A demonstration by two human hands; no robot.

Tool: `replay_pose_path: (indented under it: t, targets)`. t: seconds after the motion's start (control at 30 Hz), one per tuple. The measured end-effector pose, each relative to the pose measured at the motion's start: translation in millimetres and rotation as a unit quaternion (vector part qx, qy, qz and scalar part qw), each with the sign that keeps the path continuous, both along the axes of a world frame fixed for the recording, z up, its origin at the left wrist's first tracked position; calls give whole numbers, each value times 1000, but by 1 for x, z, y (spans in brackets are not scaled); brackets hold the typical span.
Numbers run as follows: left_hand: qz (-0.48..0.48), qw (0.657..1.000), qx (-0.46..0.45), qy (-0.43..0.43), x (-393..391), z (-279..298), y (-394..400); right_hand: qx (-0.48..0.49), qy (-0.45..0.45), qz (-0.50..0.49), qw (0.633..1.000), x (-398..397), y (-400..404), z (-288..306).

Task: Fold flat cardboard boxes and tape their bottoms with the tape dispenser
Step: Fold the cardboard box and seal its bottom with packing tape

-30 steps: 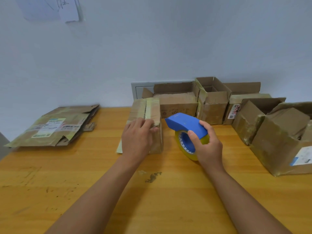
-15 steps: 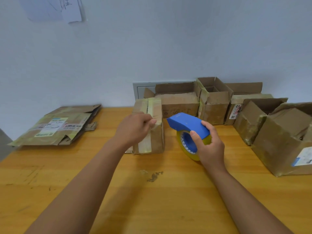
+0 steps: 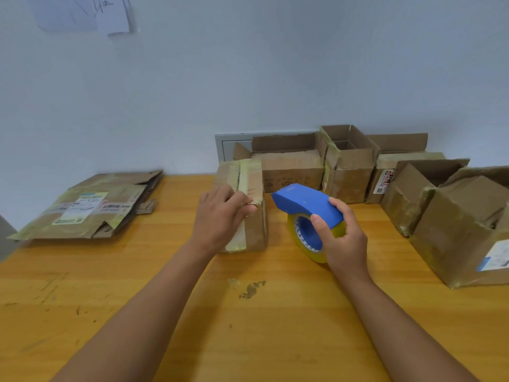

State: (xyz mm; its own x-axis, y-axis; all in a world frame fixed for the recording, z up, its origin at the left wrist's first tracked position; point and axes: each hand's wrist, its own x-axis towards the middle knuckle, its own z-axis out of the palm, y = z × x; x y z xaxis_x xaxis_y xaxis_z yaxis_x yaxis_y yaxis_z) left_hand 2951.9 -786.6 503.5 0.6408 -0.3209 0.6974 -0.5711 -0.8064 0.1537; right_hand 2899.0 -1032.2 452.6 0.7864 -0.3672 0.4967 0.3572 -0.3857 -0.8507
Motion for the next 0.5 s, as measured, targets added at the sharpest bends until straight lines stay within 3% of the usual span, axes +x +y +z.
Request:
replay_pose_path:
  t: [0.23, 0.37, 0.5]
  targets:
    - [28, 999, 31, -23, 0, -2, -4, -1, 4, 2, 1000, -1, -1, 0]
    - [-13, 999, 45, 11, 1, 0, 5, 0, -2, 6, 1000, -2, 0, 0]
    - [23, 998, 52, 0, -4, -1, 0, 3, 5, 8, 1000, -1, -1, 0]
